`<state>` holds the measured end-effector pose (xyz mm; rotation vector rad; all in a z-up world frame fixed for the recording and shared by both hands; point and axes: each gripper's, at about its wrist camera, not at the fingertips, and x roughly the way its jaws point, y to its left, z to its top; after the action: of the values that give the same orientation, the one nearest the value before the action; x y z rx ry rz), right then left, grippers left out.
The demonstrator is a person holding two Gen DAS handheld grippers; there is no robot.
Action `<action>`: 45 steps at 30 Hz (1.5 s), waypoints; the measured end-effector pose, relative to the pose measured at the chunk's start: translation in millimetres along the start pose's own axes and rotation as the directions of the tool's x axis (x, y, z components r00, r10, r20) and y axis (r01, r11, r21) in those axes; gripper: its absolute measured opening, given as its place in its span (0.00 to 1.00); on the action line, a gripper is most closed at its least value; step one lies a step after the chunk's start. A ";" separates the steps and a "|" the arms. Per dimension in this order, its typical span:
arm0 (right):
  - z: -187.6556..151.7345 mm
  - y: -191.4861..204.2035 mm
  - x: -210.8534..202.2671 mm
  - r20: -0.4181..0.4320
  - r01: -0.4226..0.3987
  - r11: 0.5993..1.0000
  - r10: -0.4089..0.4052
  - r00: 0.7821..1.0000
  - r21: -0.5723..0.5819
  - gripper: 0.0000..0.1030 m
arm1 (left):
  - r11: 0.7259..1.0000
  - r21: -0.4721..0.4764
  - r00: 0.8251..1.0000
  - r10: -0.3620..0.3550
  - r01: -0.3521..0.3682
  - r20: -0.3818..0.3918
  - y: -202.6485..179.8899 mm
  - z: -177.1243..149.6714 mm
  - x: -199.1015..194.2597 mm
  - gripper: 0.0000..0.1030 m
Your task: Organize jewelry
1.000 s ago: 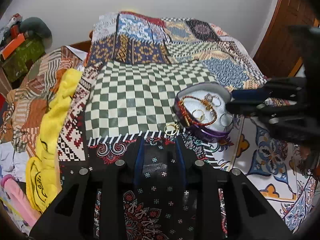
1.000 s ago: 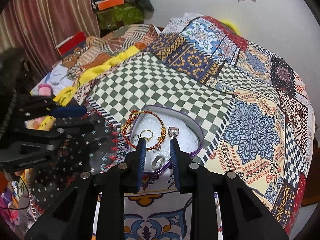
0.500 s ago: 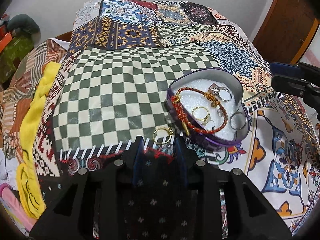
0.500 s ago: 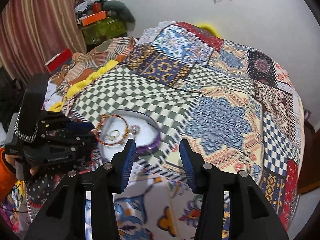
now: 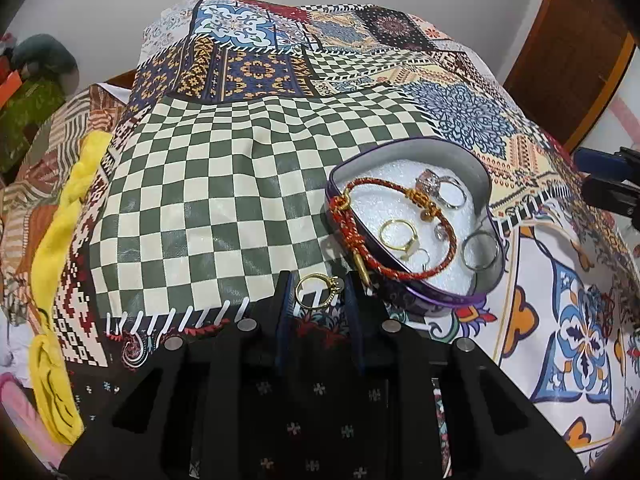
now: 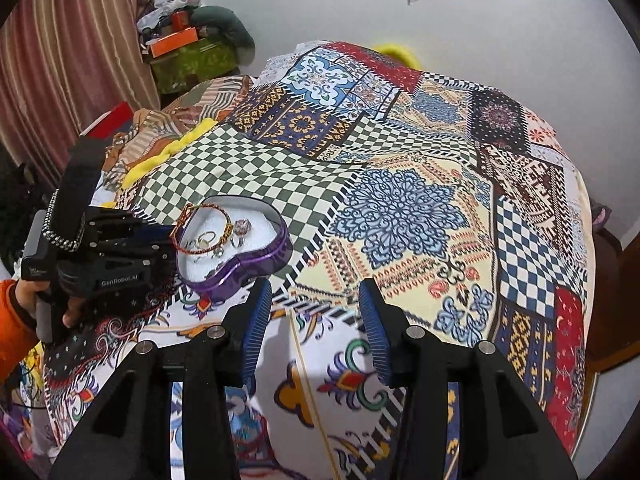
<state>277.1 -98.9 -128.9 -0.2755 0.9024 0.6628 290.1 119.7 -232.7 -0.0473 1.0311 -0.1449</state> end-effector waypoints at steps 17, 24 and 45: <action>-62.4 22.9 -11.4 -0.115 -0.057 0.998 0.053 0.992 -0.030 0.40 | 0.999 0.044 0.997 0.024 -0.028 0.072 -26.8 -38.8 -67.9 0.24; -71.0 32.2 -14.5 -0.127 -0.065 0.995 0.055 0.990 -0.071 0.17 | 0.999 0.032 0.995 0.008 -0.011 0.102 -33.9 -49.2 -89.1 0.24; -25.7 26.1 -39.7 0.053 -0.095 0.995 0.094 0.994 0.010 0.07 | 1.000 0.003 0.980 -0.003 0.002 0.201 -36.2 -35.8 -116.7 0.24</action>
<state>226.7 -107.7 -111.5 -0.2044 0.8731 0.7485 196.8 101.5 -147.9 -0.0592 0.8286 -0.1409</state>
